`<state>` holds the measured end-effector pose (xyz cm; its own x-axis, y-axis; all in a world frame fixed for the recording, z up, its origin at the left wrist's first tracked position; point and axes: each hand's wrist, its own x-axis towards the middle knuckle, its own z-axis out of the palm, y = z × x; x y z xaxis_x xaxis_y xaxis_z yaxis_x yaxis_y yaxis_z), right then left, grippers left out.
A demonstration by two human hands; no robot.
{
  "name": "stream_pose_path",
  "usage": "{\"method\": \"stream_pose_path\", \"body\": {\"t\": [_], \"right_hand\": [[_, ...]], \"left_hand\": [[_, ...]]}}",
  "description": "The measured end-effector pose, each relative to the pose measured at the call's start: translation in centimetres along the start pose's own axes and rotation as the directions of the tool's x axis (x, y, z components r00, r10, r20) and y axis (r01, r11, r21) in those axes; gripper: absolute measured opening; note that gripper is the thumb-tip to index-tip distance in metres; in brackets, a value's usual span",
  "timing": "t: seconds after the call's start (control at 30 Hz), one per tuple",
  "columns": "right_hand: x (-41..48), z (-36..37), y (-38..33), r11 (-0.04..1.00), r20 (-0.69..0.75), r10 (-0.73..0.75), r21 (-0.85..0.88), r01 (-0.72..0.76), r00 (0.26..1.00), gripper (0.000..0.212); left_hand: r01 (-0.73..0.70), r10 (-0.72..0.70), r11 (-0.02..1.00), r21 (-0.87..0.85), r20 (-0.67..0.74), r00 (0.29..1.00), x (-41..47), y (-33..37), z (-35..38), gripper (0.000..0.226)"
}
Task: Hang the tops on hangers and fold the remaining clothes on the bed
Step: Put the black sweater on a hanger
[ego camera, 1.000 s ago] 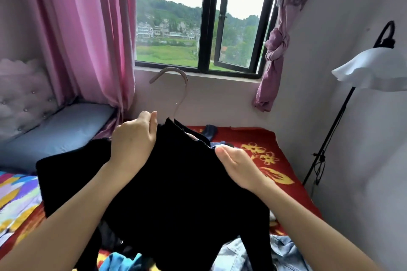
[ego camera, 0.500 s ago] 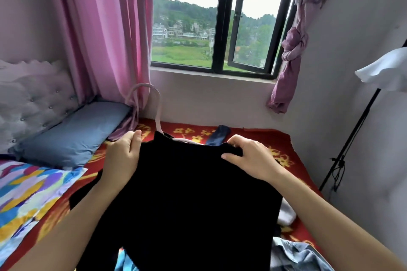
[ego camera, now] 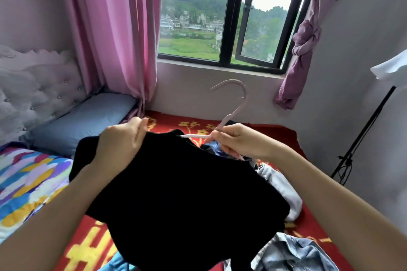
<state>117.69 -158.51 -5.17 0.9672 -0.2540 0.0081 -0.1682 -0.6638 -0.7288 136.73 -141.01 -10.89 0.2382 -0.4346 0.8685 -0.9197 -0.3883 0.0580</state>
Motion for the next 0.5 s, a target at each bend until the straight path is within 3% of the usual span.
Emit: {"method": "stream_pose_path", "body": {"t": [0.2,0.37,0.5], "right_hand": [[-0.1,-1.1,-0.7,0.998,-0.033,-0.024,-0.052,0.022,0.999,0.034],[1.1,-0.1,-1.8,0.996,-0.143,-0.032,0.082,0.044,0.989,0.037],[2.6,1.4,-2.8,0.996,-0.13,-0.073,0.033,0.078,0.989,0.036]], "left_hand": [[0.154,-0.152,0.988,-0.001,0.135,0.979,-0.8,-4.2,-1.0,0.048],[0.277,-0.211,0.922,-0.269,0.25,0.945,-1.2,-4.9,-0.3,0.046],[0.286,-0.184,0.886,-0.365,0.29,0.939,-2.2,-4.6,-0.1,0.043]]}}
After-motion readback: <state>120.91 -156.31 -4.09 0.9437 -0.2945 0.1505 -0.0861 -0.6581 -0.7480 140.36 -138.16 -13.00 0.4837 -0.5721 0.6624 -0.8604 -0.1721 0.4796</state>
